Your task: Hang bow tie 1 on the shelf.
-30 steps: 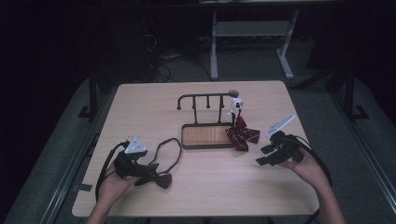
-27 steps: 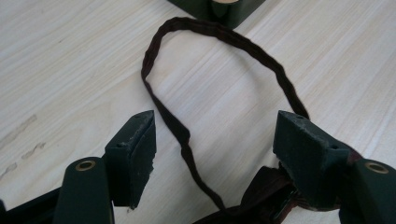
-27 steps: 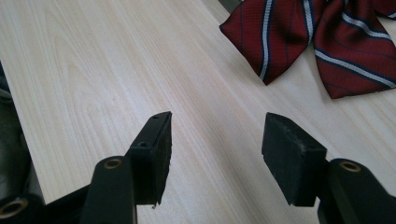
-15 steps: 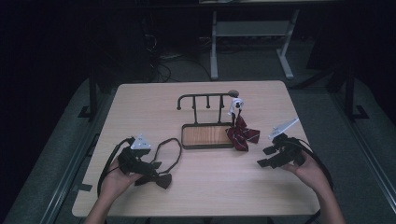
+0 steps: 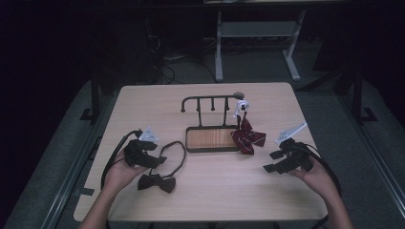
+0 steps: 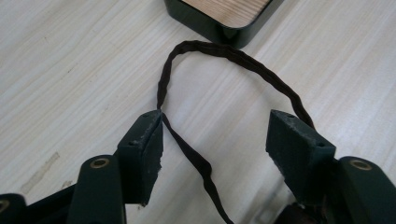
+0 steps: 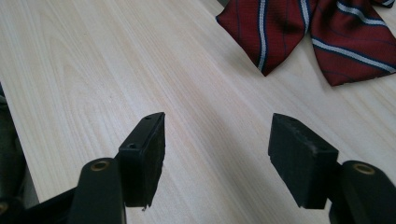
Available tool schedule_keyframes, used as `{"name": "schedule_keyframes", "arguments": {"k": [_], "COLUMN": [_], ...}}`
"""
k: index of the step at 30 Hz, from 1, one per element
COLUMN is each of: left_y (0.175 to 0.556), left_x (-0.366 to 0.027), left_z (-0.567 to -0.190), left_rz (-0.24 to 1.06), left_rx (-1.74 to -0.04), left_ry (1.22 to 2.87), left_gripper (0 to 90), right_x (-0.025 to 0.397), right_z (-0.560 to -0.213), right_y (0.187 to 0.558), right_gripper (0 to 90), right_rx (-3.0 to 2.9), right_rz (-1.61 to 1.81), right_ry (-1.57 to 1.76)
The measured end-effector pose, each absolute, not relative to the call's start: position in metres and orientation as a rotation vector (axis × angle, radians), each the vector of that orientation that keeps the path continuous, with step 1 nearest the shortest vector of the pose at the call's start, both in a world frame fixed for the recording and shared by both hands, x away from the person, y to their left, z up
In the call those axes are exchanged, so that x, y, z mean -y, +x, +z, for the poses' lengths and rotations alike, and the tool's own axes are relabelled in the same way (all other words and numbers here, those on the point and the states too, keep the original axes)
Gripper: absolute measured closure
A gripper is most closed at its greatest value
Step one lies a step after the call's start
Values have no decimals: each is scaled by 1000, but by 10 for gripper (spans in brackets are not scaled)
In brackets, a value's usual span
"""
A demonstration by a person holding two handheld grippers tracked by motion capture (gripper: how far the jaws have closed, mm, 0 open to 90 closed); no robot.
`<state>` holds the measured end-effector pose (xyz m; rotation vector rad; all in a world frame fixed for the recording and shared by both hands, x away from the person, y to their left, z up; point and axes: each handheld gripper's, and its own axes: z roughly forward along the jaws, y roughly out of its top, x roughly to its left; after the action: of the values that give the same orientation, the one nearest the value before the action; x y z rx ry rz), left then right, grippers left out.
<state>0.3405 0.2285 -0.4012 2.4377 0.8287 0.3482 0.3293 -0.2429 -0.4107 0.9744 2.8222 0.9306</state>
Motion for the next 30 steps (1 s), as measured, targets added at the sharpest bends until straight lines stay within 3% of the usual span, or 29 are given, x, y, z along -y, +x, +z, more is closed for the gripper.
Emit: {"name": "schedule_keyframes", "arguments": {"k": [16, 24, 30], "left_y": [373, 386, 392], "left_x": [-216, -218, -218], "left_z": [-408, -415, -421], "left_rz": [307, 302, 291], "left_rx": [-858, -900, -925], "left_ry": [2520, 2549, 2564], "left_gripper": [437, 547, 579], "right_x": [245, 245, 246], "right_z": [-407, -405, -403], "right_y": [325, 324, 323], "right_gripper": [355, 354, 353], "right_rx": [-2803, -2797, -2789], "right_rz": [931, 919, 924], "right_ry": [975, 973, 974]}}
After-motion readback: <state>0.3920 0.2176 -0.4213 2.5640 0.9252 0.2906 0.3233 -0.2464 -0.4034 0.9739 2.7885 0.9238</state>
